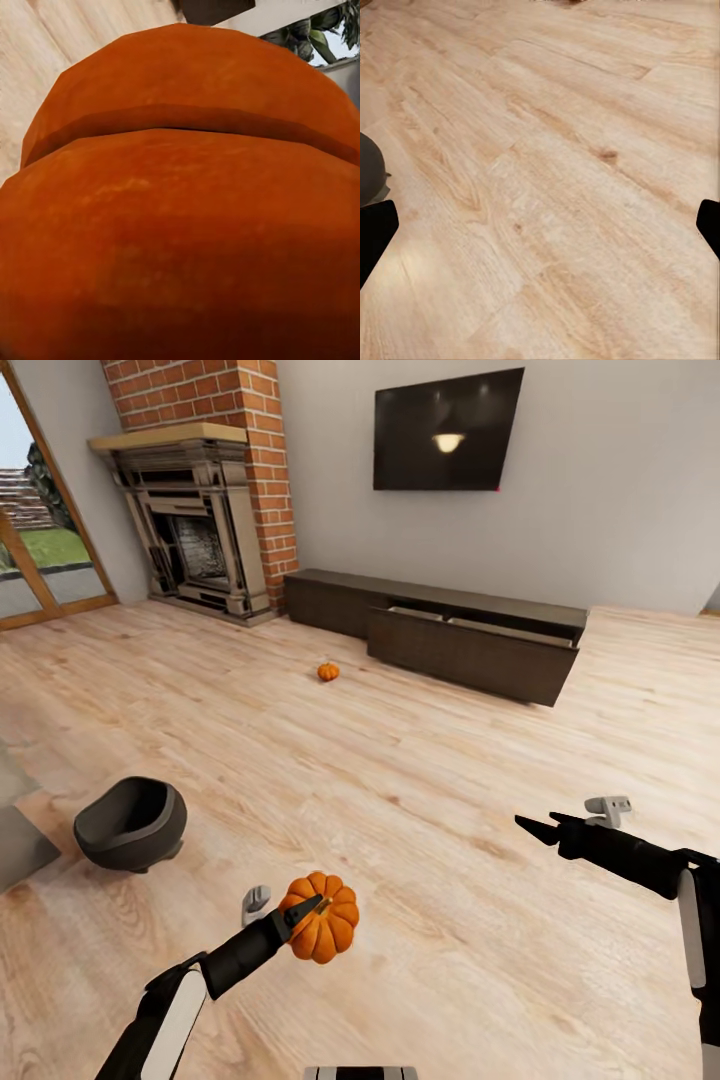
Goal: Place each of the two pumpkins and all three candles from the living room inside a cabinet in the living room (use any cabinet), then make sure every cabinet is closed, and position the cauldron so it is next to a table in the living room.
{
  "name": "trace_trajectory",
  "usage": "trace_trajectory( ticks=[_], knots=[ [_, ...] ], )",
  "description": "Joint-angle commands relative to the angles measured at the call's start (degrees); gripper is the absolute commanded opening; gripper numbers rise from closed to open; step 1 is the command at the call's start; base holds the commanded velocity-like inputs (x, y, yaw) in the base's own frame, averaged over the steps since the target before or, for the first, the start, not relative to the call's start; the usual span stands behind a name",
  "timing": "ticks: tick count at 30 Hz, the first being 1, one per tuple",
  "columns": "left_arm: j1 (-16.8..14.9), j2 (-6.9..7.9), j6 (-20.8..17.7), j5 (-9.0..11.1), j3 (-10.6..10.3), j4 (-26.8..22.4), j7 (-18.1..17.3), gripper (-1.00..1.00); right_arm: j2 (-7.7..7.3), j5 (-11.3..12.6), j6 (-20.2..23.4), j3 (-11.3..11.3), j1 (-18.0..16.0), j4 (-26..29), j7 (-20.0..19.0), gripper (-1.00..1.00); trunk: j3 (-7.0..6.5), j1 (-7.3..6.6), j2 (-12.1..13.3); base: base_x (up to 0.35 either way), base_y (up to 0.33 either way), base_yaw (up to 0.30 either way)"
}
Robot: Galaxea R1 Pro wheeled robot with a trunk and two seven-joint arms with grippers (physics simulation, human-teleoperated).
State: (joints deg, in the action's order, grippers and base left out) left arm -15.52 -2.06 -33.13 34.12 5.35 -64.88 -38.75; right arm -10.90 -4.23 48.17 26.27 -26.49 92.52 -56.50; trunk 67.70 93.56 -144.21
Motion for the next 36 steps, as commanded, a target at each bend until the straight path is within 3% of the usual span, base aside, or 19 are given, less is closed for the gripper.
trace_trajectory(
  ticks=[1, 9, 36],
  knots=[
    [0.0, -0.06, -0.5, 0.5, 0.2, 0.0, -0.2, -1.00, 0.01, -0.4, 0.3, 0.1, 0.0, 0.0, -0.5, 1.00, 0.05, 0.02, 0.0, 0.314, -0.183, 0.152],
    [0.0, -0.05, -0.5, 0.5, 0.3, 0.1, -0.1, -1.00, 0.01, -0.4, 0.2, 0.0, 0.0, 0.0, -0.5, 1.00, 0.05, 0.02, 0.0, 0.316, -0.167, 0.193],
    [0.0, 0.03, -0.5, 0.5, 0.4, 1.3, -0.1, -1.00, 0.01, -0.7, 0.3, 0.1, 0.0, 0.0, -0.4, 1.00, 0.05, 0.02, 0.0, 0.327, -0.090, 0.006]
  ],
)
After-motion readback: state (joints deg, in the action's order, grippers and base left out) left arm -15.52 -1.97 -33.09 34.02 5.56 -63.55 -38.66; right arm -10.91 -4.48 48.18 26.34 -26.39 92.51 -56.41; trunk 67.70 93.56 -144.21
